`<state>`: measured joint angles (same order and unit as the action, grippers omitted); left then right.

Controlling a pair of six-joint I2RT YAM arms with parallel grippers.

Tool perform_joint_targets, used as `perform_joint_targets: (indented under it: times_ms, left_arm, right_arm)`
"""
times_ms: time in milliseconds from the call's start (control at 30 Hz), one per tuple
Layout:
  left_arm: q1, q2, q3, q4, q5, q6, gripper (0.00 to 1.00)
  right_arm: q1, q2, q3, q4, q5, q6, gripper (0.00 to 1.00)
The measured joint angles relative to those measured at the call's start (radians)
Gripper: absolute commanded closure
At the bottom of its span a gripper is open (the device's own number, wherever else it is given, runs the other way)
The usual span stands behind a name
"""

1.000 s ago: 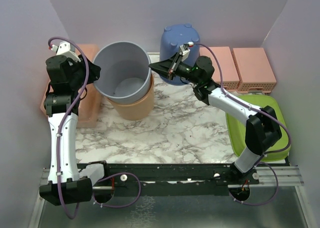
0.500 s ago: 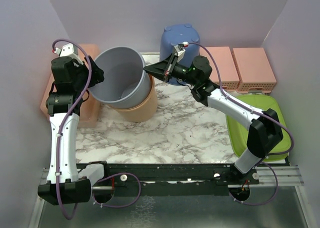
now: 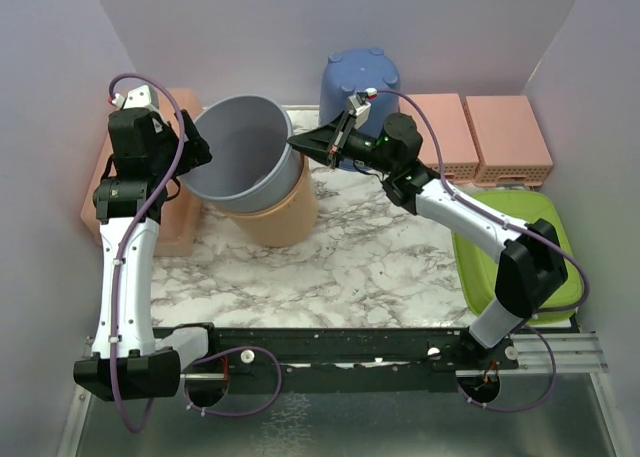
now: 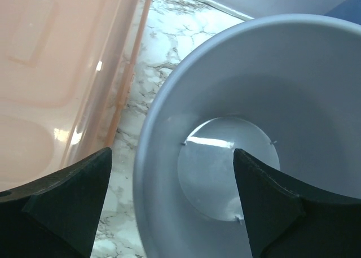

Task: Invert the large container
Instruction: Pick up the container from the container.

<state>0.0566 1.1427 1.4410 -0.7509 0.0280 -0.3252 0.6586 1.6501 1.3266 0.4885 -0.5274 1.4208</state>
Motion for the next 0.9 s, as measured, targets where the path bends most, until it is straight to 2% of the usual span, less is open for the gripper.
perform_joint_targets:
  times_ms: [133, 267, 500, 600, 633, 800, 900]
  left_arm:
    - [0.000, -0.002, 0.001, -0.013, -0.024, 0.015, 0.11]
    - [0.000, -0.002, 0.000, -0.024, -0.029, 0.025, 0.18]
    - [0.000, -0.011, -0.064, 0.016, 0.086, -0.008, 0.61]
    - [0.005, -0.011, -0.089, 0.042, 0.105, -0.026, 0.92]
    - [0.009, -0.011, -0.098, 0.054, 0.104, -0.028, 0.99]
    - [0.012, -0.015, -0.112, 0.085, 0.095, -0.059, 1.00]
    - [0.013, -0.023, -0.103, 0.091, 0.094, -0.061, 1.00]
  right_arm:
    - [-0.013, -0.008, -0.008, -0.012, 0.002, 0.001, 0.99]
    - [-0.019, -0.017, -0.020, -0.014, 0.003, 0.001, 0.99]
    - [-0.026, -0.039, -0.040, -0.019, 0.002, 0.004, 0.99]
    - [-0.031, -0.041, -0.040, -0.019, 0.002, 0.005, 0.99]
    - [-0.036, -0.043, -0.040, -0.019, 0.001, 0.004, 0.99]
    - [-0.041, -0.049, -0.037, -0.019, -0.019, -0.001, 0.99]
    - [-0.042, -0.050, -0.026, -0.024, -0.019, -0.008, 0.92]
